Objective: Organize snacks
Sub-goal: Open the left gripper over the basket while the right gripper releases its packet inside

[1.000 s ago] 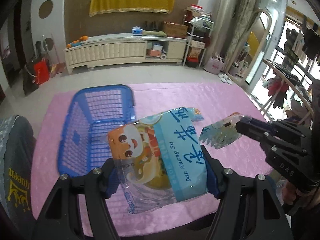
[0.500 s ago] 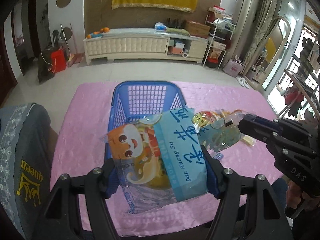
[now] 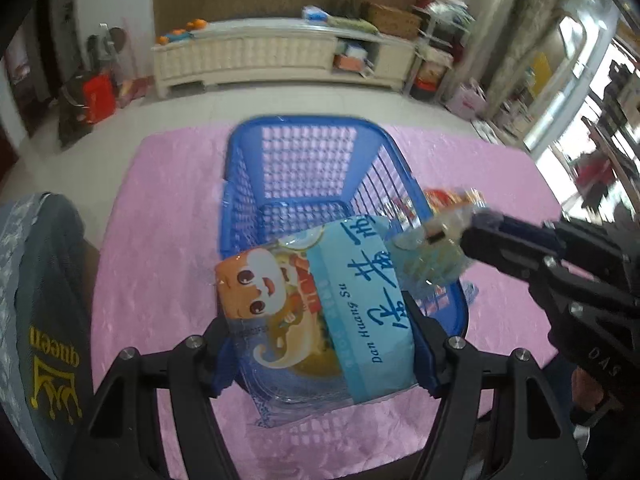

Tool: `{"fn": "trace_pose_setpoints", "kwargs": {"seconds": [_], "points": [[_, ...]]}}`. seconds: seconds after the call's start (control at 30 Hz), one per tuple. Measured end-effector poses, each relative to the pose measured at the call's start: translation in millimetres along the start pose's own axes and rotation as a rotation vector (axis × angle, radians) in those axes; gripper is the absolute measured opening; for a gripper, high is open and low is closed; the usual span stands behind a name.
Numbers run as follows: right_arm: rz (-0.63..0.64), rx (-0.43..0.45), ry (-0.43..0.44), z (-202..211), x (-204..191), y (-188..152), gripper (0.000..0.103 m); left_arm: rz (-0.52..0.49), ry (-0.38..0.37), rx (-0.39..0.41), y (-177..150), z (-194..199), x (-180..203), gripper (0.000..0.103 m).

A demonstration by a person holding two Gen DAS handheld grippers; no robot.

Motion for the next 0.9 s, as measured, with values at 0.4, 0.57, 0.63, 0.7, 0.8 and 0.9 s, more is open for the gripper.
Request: {"fn": "trace_pose_setpoints", "kwargs": {"seconds": [0.4,0.57,0.63,0.7,0.8,0.9], "points": [[0.096,0.001,-0.039,-15,-16,-8,0.017,0.01,0.009,-0.035,-3,-20,-16,0.068],[0.056,-0.044,0.002,-20,-14,-12,0.017,0.039,0.005,-0.031,-7,-19,-18,0.069],[0.039,-0.06,0.018,-19,-13,-16,0.017,0.04,0.015,-0.027,-10,-18,-19,0.071],[0.043,-0.077,0.001,-19,-13,-20,0.024,0.04,0.012,-0.02,-14,-14,-18,0.073],[0.03,-0.089,-0.008,-14,-9,-26,0.044,0.046,0.006,-0.004,-19,-3,-14,0.075],[0.009,-0.068,-0.021,-3,-5,-30,0.075,0.046,0.008,0.011,-24,7,-10,0.075]]}}
Point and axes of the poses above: each gripper's, at about its wrist camera, not at the fingertips, and z roughly against the way its jaws point, x to its right, y to its top, the point moved 4 cm from there along -z, roughly the way its jaws point, and after that the axes turned 7 degrees about -y, right-handed, at the moved point
